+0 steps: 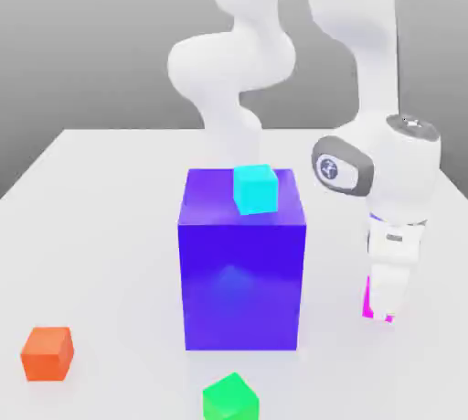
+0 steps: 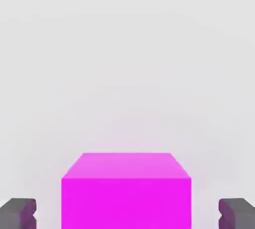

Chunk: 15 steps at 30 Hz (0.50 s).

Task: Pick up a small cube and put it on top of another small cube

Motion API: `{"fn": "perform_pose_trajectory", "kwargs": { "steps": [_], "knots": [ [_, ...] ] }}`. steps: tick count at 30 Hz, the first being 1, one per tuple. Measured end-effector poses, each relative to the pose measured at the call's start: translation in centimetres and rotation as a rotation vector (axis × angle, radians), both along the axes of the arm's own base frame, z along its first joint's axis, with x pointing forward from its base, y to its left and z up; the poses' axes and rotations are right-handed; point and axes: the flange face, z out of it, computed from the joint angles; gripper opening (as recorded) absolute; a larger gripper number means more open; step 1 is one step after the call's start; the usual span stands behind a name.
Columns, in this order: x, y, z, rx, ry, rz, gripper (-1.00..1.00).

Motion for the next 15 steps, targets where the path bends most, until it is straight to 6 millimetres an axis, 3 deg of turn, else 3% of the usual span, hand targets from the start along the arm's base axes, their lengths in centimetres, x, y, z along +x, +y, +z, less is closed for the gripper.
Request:
{"fn": "perform_pose_trajectory", "kwargs": {
  "steps": [5, 11, 12, 15],
  "knots": [
    [0.0, 0.0, 0.0, -0.002, 0.0, -0.001, -1.0],
    [0.1, 0.0, 5.1, -0.002, -0.001, -0.001, -1.0],
    [0.5, -0.2, 5.8, -0.003, -0.001, -0.023, -1.0],
    [4.5, -2.9, 7.0, -0.001, 0.0, -0.237, -1.0]
  ]
}}
